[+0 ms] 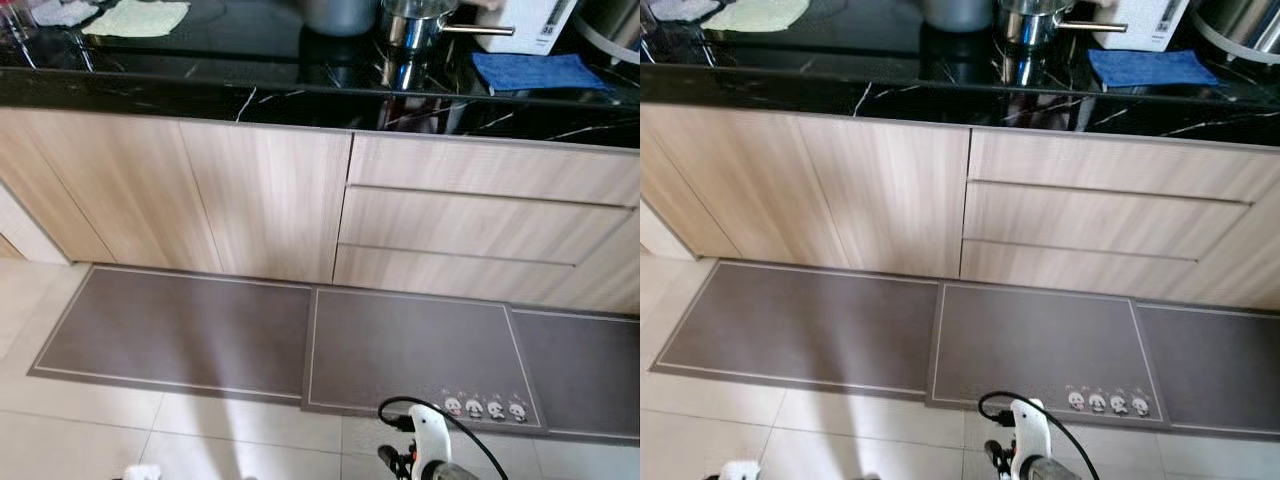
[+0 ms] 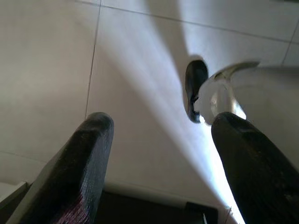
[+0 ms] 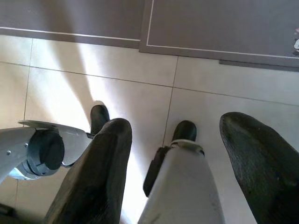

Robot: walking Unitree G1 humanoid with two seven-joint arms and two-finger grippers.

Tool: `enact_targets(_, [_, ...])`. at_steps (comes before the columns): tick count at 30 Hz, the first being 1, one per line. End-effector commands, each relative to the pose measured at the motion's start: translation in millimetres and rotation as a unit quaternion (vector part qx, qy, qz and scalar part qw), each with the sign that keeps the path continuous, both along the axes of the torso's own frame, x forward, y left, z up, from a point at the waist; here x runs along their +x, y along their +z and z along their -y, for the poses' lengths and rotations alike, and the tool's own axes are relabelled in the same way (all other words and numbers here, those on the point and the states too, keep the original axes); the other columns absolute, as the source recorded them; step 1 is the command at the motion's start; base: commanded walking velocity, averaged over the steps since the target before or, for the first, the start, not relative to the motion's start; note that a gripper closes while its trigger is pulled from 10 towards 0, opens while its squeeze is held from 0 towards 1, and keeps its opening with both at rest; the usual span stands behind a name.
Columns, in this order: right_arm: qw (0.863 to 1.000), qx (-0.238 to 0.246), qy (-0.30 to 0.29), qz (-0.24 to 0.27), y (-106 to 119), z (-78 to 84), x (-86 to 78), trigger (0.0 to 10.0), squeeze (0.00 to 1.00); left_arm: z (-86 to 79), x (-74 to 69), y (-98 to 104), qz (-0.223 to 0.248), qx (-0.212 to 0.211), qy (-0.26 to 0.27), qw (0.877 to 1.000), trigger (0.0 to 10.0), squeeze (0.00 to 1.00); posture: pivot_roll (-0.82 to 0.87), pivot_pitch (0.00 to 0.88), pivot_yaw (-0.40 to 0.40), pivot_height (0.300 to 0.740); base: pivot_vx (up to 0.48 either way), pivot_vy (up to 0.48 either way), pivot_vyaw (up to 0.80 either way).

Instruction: Kitchen organization

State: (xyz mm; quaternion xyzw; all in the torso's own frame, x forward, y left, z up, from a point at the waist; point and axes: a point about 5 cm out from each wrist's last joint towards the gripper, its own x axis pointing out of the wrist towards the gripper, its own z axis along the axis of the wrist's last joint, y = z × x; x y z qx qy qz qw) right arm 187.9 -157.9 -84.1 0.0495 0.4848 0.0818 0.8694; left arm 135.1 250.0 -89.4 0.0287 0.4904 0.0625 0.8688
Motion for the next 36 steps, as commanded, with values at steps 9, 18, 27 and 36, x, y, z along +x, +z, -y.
enact_targets(9, [1.0,-0.001,-0.019,-0.006,-3,5.8,-6.5,10.0,0.0,7.2,-2.1,-3,-0.007,-0.012,-0.007,1.0,10.0,0.0,0.06,0.074,-0.037,0.74,0.0,-0.372,0.0])
enact_targets(18, [0.999,-0.019,0.027,0.0,-3,5.9,-8.5,10.0,0.0,10.0,-2.2,-3,-0.007,-0.015,-0.01,1.0,10.0,0.0,0.06,0.099,-0.044,0.74,0.0,-0.372,0.0])
enact_targets(27, [1.0,-0.015,0.01,-0.013,-7,9.8,-18.0,10.0,0.0,15.7,-2.3,-5,-0.011,-0.019,-0.015,1.0,10.0,0.0,0.04,0.115,-0.041,0.74,0.0,-0.371,0.36])
enact_targets(36, [1.0,-0.013,-0.007,-0.006,-5,10.0,-13.2,10.0,0.0,21.2,2.8,-5,-0.013,-0.021,-0.032,0.999,10.0,0.0,0.04,0.126,-0.033,0.74,0.0,-0.371,0.0])
